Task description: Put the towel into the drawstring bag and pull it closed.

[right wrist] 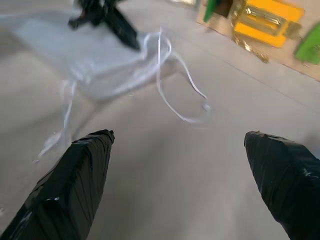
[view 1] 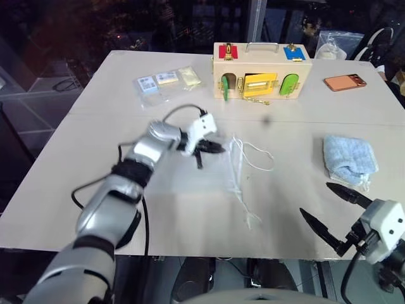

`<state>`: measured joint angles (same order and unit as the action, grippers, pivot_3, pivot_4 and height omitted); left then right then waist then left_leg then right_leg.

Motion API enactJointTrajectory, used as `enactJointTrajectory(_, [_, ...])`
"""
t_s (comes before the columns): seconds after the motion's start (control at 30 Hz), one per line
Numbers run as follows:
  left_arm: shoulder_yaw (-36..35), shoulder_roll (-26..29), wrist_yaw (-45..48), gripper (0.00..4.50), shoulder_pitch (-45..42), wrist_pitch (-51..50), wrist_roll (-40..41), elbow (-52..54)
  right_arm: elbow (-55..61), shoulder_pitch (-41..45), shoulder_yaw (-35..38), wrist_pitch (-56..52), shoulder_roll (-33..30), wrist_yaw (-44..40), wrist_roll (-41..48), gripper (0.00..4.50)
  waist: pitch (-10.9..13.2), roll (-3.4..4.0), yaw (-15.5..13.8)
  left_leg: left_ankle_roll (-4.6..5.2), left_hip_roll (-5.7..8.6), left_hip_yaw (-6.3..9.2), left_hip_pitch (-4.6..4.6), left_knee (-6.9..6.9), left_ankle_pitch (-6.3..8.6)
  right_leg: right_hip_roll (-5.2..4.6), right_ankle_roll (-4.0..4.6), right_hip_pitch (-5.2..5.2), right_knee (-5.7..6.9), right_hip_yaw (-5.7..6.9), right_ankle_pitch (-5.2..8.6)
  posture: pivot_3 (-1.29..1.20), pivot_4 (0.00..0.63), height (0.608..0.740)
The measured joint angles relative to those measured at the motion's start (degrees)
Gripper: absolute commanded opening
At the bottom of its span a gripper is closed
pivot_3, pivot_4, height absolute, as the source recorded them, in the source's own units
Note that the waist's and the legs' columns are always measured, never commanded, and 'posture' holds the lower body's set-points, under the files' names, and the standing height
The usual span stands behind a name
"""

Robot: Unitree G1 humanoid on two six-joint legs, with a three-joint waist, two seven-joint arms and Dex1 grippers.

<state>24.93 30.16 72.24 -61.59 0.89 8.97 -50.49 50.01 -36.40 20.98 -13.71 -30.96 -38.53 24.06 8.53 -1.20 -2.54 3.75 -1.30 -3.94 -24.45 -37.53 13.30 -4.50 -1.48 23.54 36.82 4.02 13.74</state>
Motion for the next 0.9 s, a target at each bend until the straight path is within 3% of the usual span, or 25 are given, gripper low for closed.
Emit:
enactJointTrajectory(0.1, [-0.1, 0.1, 8.1, 0.02, -8.6, 15.4, -5.1, -11.8, 0.0, 1.8, -1.5, -1.0, -0.4, 0.4, -0.1, 4.50, 0.0, 0.00, 0.1, 0.29, 0.04, -0.13, -0.30, -0.40, 0.19, 0.02, -0.43, 0.11, 0.00, 0.02, -0.03, 0.00, 0.150, 0.740])
enactJointTrajectory(0.23, [-0.2, -1.4, 9.4, 0.02, -11.4, 21.7, -10.1, -18.6, 0.0, 3.5, -3.8, -1.5, -0.4, 1.3, -1.0, 4.50, 0.0, -0.02, 0.3, 0.57, 0.07, -0.28, -0.40, -0.78, 0.52, -0.02, -0.71, 0.06, 0.01, -0.13, 0.05, 0.00, 0.150, 0.740])
enactJointTrajectory(0.43, [-5.7, -2.6, 7.2, 2.55, -6.2, 16.7, -10.3, -17.7, 0.4, 5.0, -8.5, -2.0, -0.2, 2.6, -2.3, 4.50, 0.1, -0.06, 0.8, 0.63, 0.05, -0.31, -0.34, -0.83, 0.56, -0.06, -0.92, 0.06, 0.09, -0.23, -0.06, 0.00, 0.150, 0.740])
enactJointTrajectory(0.5, [-8.7, -0.8, 7.9, 2.55, 0.3, 7.4, -7.4, -7.6, 1.0, 4.9, -9.2, -1.9, -0.4, 2.4, -2.6, 4.50, 0.1, -0.04, 1.4, 0.62, 0.02, -0.29, -0.32, -0.83, 0.56, -0.08, -0.91, 0.07, 0.15, -0.23, -0.06, 0.00, 0.150, 0.740])
enactJointTrajectory(0.57, [-11.3, 2.0, 6.6, 2.55, 10.1, -4.9, -4.3, 10.3, 1.2, 4.6, -9.4, -1.6, -0.7, 2.2, -2.8, 4.50, 0.1, 0.01, 2.1, 0.55, -0.02, -0.24, -0.31, -0.83, 0.52, -0.13, -0.90, 0.07, 0.21, -0.41, -0.06, 0.00, 0.150, 0.740])
enactJointTrajectory(0.6, [-12.2, 3.1, 3.9, 2.55, 16.0, -12.0, -3.4, 21.4, 1.2, 4.4, -9.3, -1.4, -0.8, 2.0, -2.8, 4.50, 0.1, 0.01, 2.2, 0.35, -0.02, -0.23, -0.29, -0.83, 0.40, -0.23, -0.90, 0.05, 0.21, -0.48, -0.06, 0.00, 0.150, 0.740])
enactJointTrajectory(0.73, [-16.3, 0.2, -12.3, 2.55, 26.7, -32.3, -4.4, 46.2, 0.6, 5.9, -9.3, -0.9, -1.4, 1.0, -2.8, 4.50, 0.1, 0.02, 1.5, 0.56, 0.02, -0.13, -0.19, -0.90, 0.52, -0.35, -0.91, -0.13, 0.23, -0.35, -0.06, 0.00, 0.150, 0.740])
enactJointTrajectory(0.9, [-15.9, -6.5, -28.7, 2.55, 33.2, -46.6, -7.8, 59.5, -1.9, 7.0, -9.1, 0.1, -2.0, -0.9, -2.5, 4.50, 0.1, 0.03, 1.1, 0.59, 0.07, -0.10, 0.16, -0.94, 0.53, -0.20, -1.01, -0.46, 0.24, -0.35, -0.03, 0.00, 0.150, 0.740])
